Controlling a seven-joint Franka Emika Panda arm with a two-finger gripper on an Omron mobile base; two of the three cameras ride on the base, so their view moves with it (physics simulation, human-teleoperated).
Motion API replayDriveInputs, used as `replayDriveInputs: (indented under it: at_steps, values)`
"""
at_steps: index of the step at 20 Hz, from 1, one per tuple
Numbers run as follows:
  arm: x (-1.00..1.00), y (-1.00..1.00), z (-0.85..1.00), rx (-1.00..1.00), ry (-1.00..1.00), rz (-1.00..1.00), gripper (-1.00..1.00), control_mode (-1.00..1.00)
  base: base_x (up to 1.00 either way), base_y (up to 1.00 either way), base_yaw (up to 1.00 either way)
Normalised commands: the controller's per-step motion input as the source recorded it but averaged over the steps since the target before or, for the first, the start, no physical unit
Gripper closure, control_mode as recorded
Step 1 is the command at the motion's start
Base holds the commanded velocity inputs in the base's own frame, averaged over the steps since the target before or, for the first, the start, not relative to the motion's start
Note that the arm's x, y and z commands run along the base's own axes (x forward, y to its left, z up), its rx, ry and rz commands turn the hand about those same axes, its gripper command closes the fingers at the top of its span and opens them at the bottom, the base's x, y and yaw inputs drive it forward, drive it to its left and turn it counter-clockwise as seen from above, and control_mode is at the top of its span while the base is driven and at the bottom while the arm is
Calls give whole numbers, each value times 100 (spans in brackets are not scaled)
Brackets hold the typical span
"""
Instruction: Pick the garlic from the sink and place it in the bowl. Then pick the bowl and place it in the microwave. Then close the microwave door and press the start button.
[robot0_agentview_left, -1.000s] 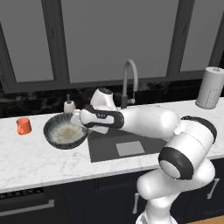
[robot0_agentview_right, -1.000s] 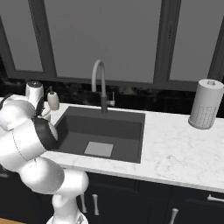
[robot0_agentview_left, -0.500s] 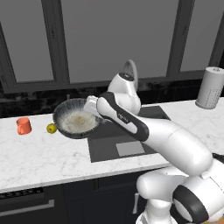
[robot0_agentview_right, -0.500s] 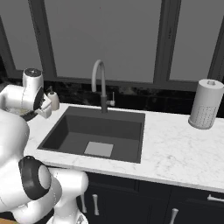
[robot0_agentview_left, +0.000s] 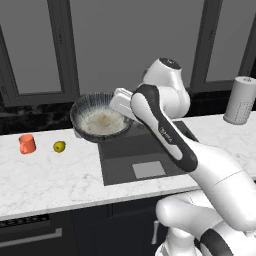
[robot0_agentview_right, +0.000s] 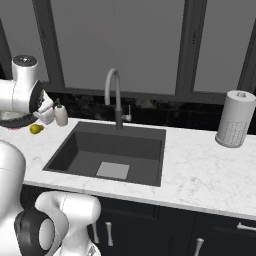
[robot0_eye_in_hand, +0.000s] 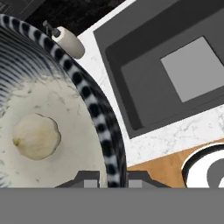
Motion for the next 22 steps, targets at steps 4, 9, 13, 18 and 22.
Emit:
replayDriveInputs:
  at_steps: [4, 9, 13, 18, 22]
  values:
    - [-43, -58, 91, 0, -1, -12, 100, -100, 0, 0, 0]
    - [-1, -86, 77, 0, -1, -14, 100, -100, 0, 0, 0]
    - [-5, -85, 17, 0, 0, -15, 100, -100, 0, 0, 0]
    - [-14, -11, 0, 0, 0, -3, 100, 100, -49, 0, 0]
    - [0, 0, 0, 0, 0, 0, 100, 100, -94, 4, 34]
